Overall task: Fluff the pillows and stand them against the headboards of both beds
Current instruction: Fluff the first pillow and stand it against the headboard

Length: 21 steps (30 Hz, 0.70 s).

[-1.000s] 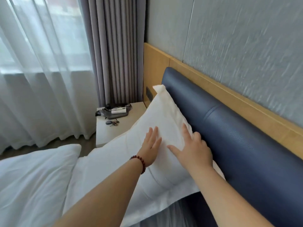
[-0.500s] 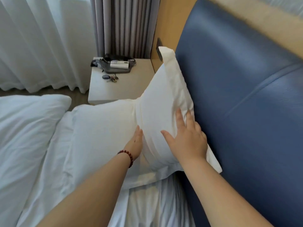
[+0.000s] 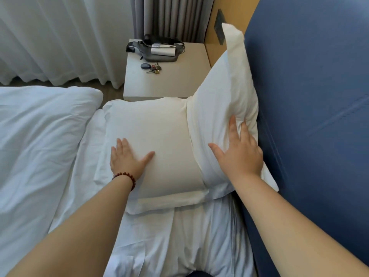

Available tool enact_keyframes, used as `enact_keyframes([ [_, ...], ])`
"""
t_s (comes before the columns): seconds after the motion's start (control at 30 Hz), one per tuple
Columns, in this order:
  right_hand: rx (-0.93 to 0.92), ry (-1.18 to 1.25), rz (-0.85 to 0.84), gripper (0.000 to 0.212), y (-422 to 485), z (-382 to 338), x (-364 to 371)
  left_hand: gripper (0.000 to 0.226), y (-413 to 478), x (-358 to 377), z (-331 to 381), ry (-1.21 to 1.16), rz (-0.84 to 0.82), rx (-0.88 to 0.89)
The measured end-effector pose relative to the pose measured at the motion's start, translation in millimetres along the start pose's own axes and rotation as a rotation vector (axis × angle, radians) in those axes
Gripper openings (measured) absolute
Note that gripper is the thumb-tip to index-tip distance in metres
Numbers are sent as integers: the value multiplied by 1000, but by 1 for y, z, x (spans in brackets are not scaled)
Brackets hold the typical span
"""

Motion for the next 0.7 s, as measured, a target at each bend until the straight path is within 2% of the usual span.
enact_keyframes([
  [0.07,9,4,-5,95,-2,0,4,128,2,-1,-16,-175,-79,-167],
  [0.13,24,2,-17,98,-3,1,7,134,0,-1,-32,-366,-213,-345],
  [0.17,31,0,-24,99,-4,0,9,133,-3,-2,-38,-419,-273,-402],
  [0.23,45,-1,-35,100,-5,-2,10,128,-7,-4,-43,-473,-304,-406],
  [0.4,66,-9,-33,92,-13,-15,4,107,-15,-29,-18,-580,-53,-238],
  [0.53,94,16,-49,89,-28,-19,-4,86,-35,-48,-18,-564,58,-179],
  [0.63,116,6,-98,90,-47,-7,-4,88,-51,-43,-57,-514,142,-219],
  [0.7,145,-3,-141,90,-53,2,-5,99,-57,-36,-82,-473,97,-274],
])
Point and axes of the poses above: each hand's wrist, its own y-axis towards the middle knuckle, its own x-axis out of the palm, z = x × y, the point moved 1 cm from there along y, towards the middle knuckle, and after that the axes turned 15 degrees about y, right-handed, at the moved point
